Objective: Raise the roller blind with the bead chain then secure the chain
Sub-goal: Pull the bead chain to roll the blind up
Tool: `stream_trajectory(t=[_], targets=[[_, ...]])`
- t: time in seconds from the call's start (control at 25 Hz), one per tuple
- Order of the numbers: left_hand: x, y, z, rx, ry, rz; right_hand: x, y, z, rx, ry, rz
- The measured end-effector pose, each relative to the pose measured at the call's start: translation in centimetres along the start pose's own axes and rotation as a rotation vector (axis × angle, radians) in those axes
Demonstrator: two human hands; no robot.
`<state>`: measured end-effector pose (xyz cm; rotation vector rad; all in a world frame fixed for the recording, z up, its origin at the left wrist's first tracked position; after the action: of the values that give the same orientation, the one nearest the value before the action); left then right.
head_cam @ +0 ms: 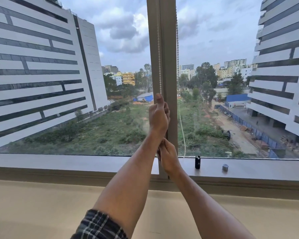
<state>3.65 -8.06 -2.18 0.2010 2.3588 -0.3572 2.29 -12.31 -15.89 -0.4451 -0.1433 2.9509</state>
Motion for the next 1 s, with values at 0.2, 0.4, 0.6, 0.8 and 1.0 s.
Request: stream_trajectory(t=[0.2,0.4,0.6,0.8,1.0], targets=[[1.2,0.9,0.9,-0.098,-0.07,-0.034,-0.4,2.9,2.5,-0.146,0.097,-0.084],[6.7,2.5,6.0,-0.119,0.014,0.001,-3.3,3.0,10.5,-0.275,0.165,-0.137],[8.6,2.4,7.2,-0.044,0.106,0.024,-3.1,-1.4,13.2,-0.183,0.096,0.133],[7.3,7.4,7.1,-0.341,0.009,-0.046,-2.6,-1.2,12.6,-0.164,0.12,0.069],[1.9,7.1,1.7,-0.179,-0.01,-0.264,-0.6,-2.1,8.7,-0.035,0.102,0.033]])
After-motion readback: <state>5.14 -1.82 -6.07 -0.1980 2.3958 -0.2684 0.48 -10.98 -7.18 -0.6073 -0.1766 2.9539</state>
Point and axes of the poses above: each hand's wrist, its own x-axis away from the middle knuckle, its own y-axis out of the back of the hand, z = x × y, the point moved 6 cm from there along -x, towards the middle knuckle, and after that the axes turned 14 degrees about -y, right-handed, at the moved point
